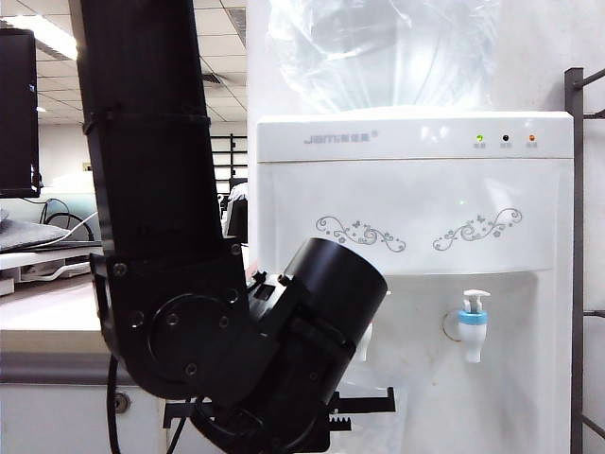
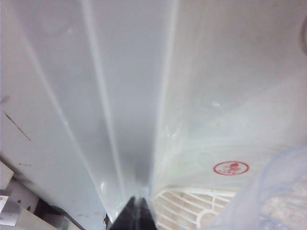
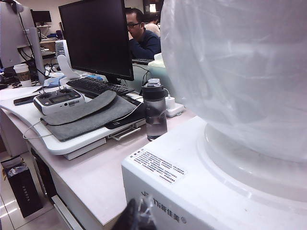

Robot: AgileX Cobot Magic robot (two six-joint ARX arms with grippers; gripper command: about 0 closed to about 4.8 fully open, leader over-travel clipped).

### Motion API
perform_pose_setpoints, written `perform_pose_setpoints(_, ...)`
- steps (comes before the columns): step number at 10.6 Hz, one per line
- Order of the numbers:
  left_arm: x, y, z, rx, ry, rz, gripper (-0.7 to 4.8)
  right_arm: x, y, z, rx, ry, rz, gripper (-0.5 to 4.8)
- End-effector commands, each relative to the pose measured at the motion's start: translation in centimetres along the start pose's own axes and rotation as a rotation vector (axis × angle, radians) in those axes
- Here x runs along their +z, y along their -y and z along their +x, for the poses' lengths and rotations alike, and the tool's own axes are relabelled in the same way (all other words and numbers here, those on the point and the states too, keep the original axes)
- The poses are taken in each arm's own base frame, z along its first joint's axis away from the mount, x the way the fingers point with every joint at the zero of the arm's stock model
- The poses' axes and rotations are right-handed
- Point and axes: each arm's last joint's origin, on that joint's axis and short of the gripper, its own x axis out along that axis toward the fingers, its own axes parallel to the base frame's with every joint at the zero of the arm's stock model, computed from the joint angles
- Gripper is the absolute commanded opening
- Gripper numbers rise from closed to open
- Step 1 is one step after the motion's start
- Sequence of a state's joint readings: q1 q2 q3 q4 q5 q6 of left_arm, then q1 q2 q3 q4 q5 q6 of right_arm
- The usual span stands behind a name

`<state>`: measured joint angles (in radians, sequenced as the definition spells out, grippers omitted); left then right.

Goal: Pick up the plastic mug from the left desk, go to the hot water outlet of the water dispenser, press the vertical switch to get some water, then put the mug back on the desk.

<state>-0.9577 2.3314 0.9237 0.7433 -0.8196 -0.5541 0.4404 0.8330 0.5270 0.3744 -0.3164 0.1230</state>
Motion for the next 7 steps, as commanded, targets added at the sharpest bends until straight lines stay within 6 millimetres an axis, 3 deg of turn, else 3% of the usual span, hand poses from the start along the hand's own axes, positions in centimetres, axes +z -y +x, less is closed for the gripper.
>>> perform_pose_setpoints(1, 0.35, 0.27, -0.12, -0.008, 0.02, -0.023, 0.03, 0.19, -0.04, -0.04, 0.002, 0.013, 0.0, -0.05)
perform_pose_setpoints(7, 0.31, 0.62, -0.45, -0.026, 0.027, -0.029, 0.03, 0.03, -0.02, -0.04, 0.0, -0.004, 0.006, -0.05)
